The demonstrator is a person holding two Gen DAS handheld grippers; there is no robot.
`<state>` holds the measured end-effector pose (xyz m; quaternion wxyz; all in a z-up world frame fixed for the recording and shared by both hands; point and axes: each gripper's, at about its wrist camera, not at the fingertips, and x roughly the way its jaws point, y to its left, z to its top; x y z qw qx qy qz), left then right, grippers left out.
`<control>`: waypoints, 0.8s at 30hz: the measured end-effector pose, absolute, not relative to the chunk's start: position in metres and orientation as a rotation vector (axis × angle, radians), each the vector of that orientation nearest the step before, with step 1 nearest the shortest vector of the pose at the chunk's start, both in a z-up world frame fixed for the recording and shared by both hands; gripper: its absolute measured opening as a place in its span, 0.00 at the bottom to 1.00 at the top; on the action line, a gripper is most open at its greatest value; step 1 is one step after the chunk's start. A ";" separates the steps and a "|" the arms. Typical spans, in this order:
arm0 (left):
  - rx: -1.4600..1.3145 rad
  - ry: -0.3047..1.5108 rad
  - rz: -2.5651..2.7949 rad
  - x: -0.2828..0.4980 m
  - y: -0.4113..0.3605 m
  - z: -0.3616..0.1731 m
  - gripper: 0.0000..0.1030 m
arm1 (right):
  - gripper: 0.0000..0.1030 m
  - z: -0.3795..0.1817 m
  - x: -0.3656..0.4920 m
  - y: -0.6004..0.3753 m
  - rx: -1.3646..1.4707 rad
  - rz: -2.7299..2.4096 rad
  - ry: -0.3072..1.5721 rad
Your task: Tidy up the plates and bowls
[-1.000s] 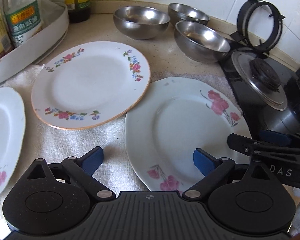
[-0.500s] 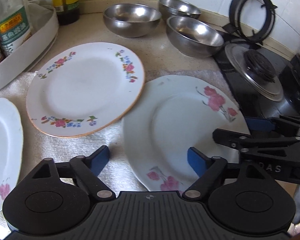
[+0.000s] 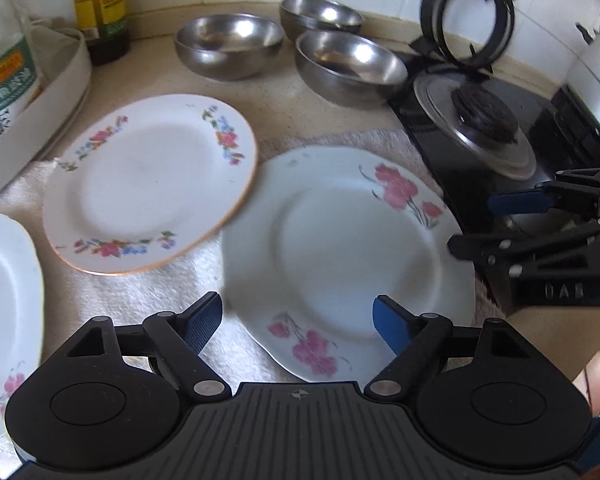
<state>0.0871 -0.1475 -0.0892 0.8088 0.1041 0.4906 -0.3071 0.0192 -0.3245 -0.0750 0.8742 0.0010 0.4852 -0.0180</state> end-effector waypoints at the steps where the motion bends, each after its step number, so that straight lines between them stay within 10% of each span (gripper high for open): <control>1: 0.214 1.046 -0.643 0.091 -0.145 -0.087 0.85 | 0.60 -0.074 0.025 -0.326 0.020 -0.047 1.011; 24: 0.148 1.074 -0.502 0.223 -0.075 -0.093 0.88 | 0.69 -0.086 0.156 -0.260 0.134 0.029 0.934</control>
